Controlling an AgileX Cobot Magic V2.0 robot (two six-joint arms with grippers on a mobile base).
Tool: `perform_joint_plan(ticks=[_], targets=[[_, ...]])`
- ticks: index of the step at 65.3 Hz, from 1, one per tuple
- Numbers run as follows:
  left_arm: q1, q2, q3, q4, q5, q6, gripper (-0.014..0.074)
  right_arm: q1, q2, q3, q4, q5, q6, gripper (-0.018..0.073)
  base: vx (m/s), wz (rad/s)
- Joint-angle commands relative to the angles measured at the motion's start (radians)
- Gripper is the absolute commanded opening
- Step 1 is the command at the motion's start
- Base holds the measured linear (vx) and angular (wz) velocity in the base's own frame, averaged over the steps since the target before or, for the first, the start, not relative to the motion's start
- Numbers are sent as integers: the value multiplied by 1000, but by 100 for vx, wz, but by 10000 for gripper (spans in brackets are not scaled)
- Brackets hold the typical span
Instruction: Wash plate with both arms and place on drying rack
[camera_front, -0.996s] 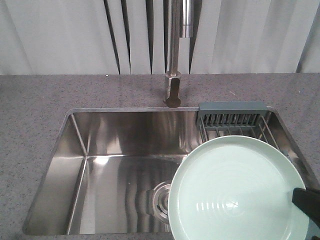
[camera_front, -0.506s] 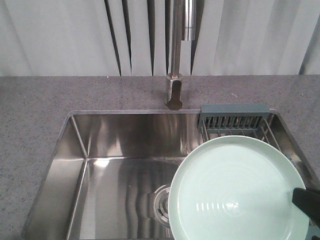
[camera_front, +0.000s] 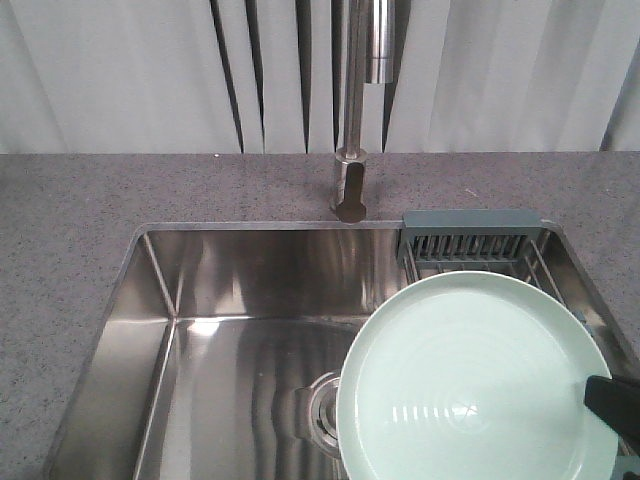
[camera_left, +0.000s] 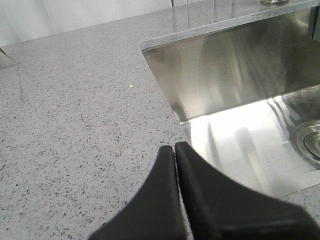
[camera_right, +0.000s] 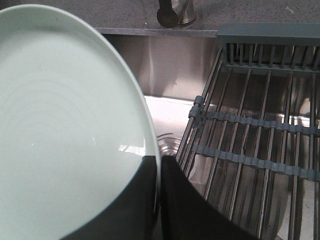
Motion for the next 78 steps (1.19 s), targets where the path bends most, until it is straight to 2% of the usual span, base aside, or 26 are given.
perform_joint_plan(ticks=[1,78], targets=[[-8,-6,-33,-9,-70,-4,-6,-7,4,-26,50,-39,0,-1,0,0],[-8,-6,-33,-9,-70,-4,-6,-7,4,-26,50,-39,0,-1,0,0]])
